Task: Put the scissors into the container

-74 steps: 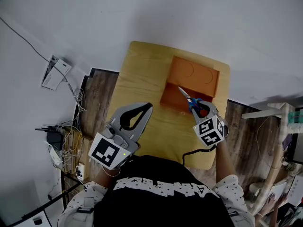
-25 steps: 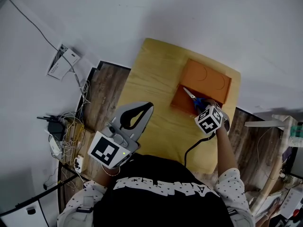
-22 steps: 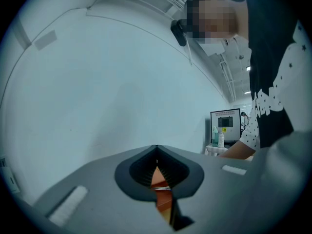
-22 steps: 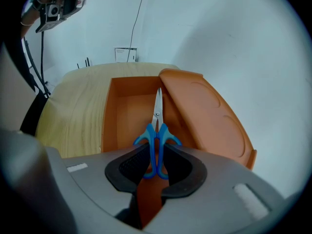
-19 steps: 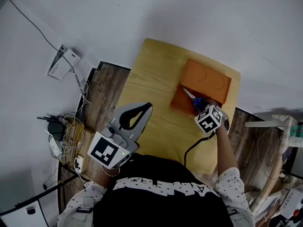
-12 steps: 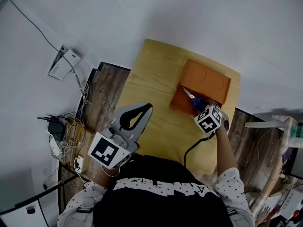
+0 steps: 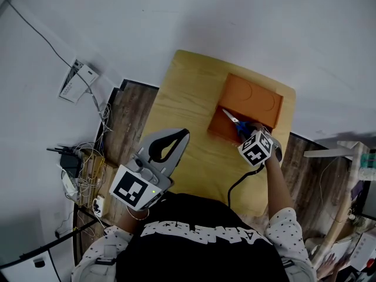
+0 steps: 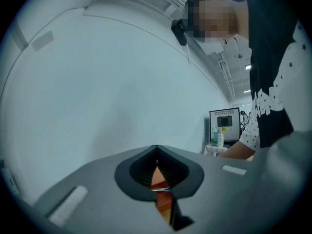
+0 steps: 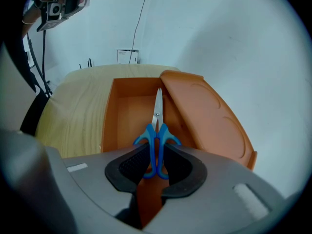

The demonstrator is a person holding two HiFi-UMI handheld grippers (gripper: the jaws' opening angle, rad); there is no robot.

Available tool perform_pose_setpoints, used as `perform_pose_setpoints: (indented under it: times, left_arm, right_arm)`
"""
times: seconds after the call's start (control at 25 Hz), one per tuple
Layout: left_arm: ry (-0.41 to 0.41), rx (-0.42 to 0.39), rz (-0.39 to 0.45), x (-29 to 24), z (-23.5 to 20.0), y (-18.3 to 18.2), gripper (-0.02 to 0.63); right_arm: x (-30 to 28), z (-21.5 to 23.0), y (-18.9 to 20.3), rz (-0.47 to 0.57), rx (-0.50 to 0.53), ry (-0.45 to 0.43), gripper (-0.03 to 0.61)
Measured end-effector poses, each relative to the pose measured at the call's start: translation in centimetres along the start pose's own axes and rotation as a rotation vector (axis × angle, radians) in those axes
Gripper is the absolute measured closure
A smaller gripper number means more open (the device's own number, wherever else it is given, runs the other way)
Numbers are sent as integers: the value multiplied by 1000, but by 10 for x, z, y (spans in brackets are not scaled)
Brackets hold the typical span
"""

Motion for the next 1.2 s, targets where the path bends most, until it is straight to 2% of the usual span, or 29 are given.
perform_pose_setpoints:
  times: [0.2, 0.56, 0.76, 0.92, 1.08, 1.2]
  left_arm:
    - [-4, 3, -1, 0, 1, 0, 612]
    - [-6, -13, 76, -3, 3, -8, 612]
    - [3, -1, 3, 1, 5, -2, 612]
    - [-6, -8, 50, 1, 4, -6, 612]
    - [2, -2, 6, 2, 6, -3, 612]
    - [4, -2, 5, 2, 6, -3, 612]
  right_arm:
    - [0, 0, -1, 3, 4, 3, 474]
    - [3, -2, 1, -1, 2, -2, 474]
    - [2, -3, 2, -8, 0, -2, 474]
    - [4, -2, 1, 4, -1, 8, 472]
    - [5, -3, 1, 5, -1, 10, 472]
    - [5, -2, 1, 6, 0, 12, 472]
Point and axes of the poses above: the fingertips, and each gripper's own axes: x backward along the fingers, z to its right, y out of its underside, the point moved 2 cm from there along x, backward along the fingers, and after that the axes turned 15 degrees about z, right-handed, at the moved point
